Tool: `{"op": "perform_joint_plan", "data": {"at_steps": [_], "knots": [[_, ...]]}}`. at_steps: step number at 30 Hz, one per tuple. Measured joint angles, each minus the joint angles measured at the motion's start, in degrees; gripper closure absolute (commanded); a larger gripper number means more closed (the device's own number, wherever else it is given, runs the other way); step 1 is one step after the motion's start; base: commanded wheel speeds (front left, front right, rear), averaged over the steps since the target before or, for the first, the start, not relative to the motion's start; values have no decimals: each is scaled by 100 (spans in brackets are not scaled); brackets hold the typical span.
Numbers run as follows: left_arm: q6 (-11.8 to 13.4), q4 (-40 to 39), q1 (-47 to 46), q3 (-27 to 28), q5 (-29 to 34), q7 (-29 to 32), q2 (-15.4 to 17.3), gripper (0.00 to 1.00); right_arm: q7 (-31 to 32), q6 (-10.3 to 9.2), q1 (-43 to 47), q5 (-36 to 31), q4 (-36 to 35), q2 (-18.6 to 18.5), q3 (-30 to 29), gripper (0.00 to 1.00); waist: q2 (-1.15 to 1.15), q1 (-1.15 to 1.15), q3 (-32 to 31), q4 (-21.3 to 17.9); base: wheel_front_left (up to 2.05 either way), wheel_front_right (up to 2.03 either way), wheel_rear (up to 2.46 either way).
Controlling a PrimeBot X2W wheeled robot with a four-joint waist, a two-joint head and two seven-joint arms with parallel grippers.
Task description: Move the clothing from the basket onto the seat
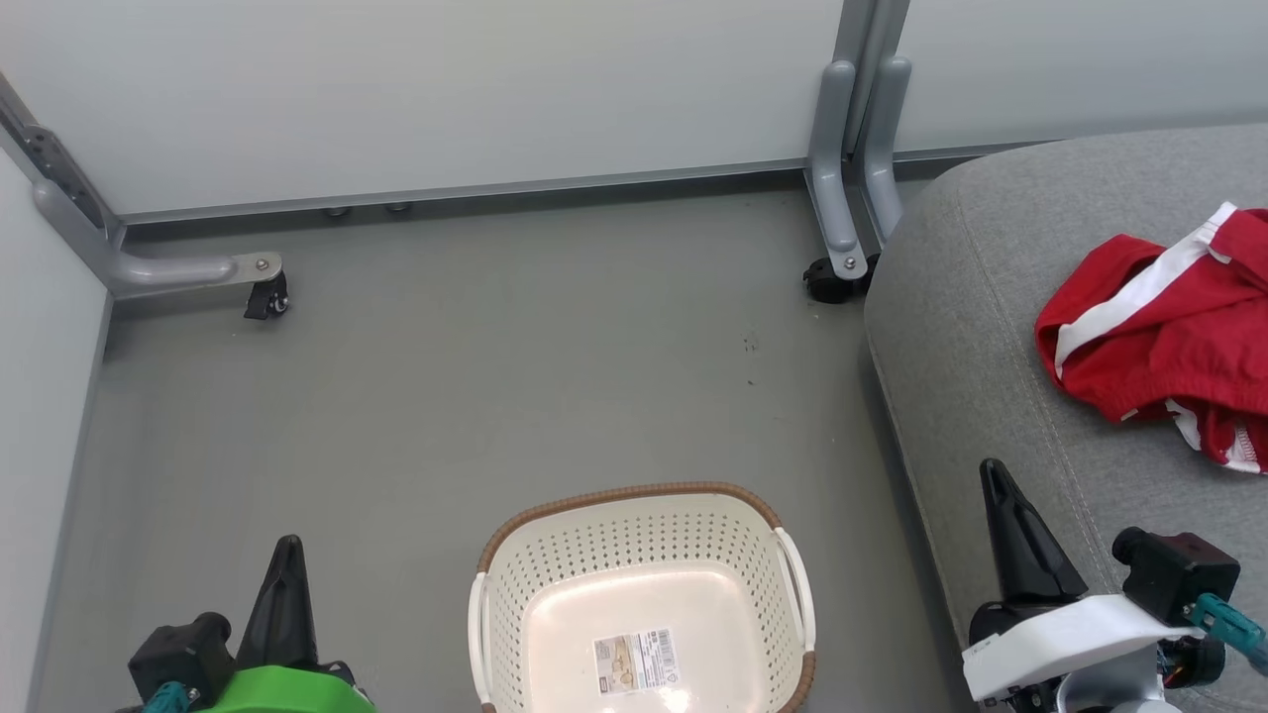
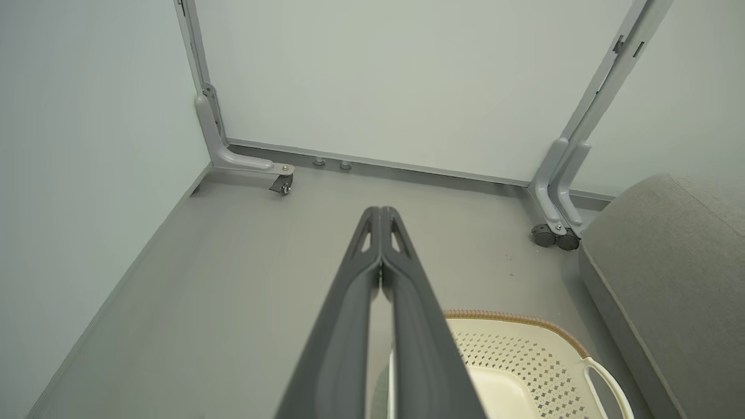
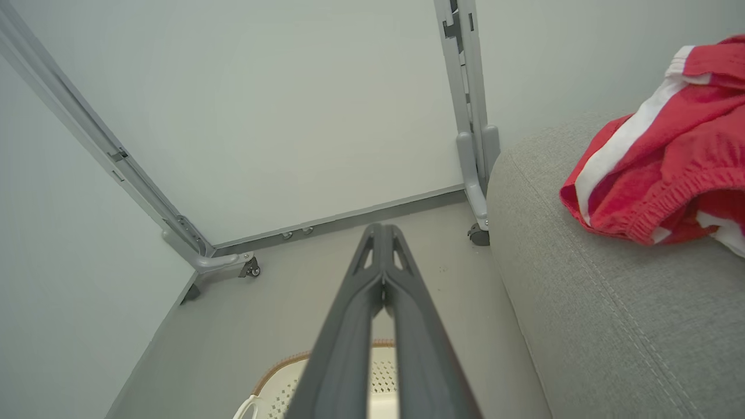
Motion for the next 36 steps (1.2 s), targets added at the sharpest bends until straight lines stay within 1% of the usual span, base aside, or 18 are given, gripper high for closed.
{"op": "perform_joint_plan", "data": {"at_steps": [14, 26, 36], "knots": [[-100, -7, -116, 130, -1503, 361, -69, 100, 144, 0, -208, 1584, 327, -102, -30, 100, 0, 0, -35, 13, 0, 0, 0], [-158, -2, -232, 246, -2542, 622, -104, 100, 245, -1, -382, 2642, 542, -138, -81, 100, 0, 0, -63, 23, 0, 0, 0], [-227, 0, -325, 314, -3284, 816, -122, 100, 344, -1, -498, 3407, 699, -156, -130, 100, 0, 0, -86, 32, 0, 0, 0]]}}
